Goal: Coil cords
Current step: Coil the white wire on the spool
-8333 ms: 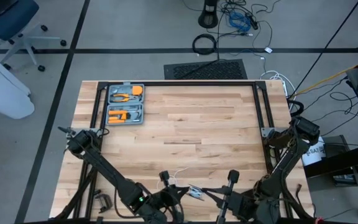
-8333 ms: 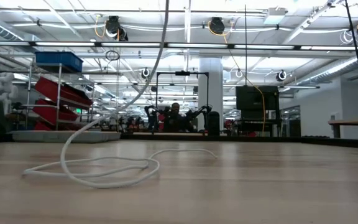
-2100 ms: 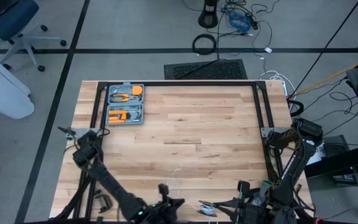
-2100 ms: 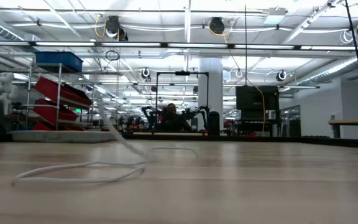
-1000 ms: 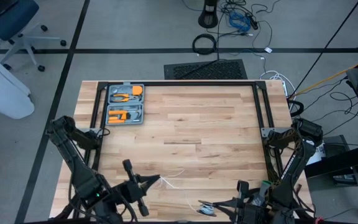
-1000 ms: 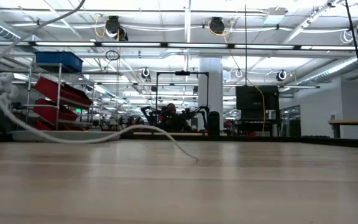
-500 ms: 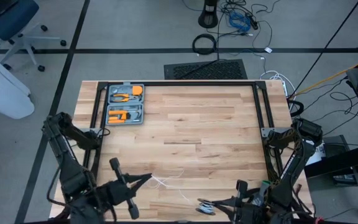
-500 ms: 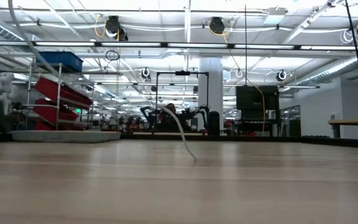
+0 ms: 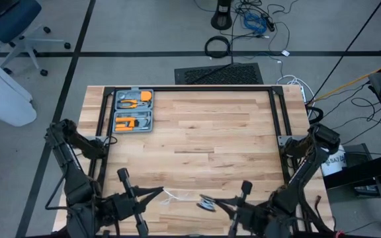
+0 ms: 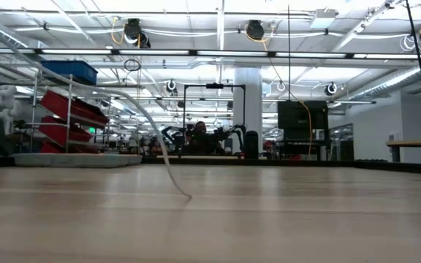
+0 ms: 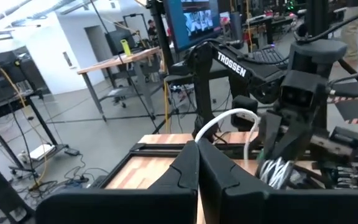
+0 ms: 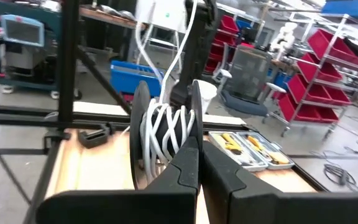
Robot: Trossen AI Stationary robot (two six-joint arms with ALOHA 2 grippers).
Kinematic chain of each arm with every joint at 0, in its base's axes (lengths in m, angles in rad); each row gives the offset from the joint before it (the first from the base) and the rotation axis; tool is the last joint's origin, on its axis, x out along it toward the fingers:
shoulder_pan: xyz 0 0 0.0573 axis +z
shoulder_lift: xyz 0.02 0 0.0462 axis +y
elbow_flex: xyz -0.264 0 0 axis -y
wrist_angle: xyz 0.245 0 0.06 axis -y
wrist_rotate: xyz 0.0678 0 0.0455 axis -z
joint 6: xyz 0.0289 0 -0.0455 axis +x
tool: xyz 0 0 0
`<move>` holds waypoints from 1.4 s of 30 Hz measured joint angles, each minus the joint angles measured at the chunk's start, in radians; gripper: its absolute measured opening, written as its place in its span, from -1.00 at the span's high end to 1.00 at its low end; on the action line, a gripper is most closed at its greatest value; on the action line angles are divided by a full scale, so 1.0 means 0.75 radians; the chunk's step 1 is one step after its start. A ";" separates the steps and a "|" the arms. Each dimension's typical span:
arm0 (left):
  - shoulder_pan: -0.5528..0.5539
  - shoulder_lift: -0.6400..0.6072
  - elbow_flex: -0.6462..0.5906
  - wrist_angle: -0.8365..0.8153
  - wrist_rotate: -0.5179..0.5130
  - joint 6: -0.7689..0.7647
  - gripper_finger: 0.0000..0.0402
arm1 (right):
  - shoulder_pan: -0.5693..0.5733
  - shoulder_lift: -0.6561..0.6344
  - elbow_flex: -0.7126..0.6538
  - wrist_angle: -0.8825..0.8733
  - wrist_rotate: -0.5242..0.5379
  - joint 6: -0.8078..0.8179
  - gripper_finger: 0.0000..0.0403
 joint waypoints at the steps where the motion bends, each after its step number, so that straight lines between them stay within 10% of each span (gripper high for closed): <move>1: 0.008 0.000 0.000 0.010 0.000 0.000 1.00 | -0.015 0.000 0.000 0.000 0.000 0.011 1.00; 42: 0.218 0.410 0.000 0.368 0.554 -0.189 1.00 | -0.170 0.023 0.000 0.019 0.074 0.214 1.00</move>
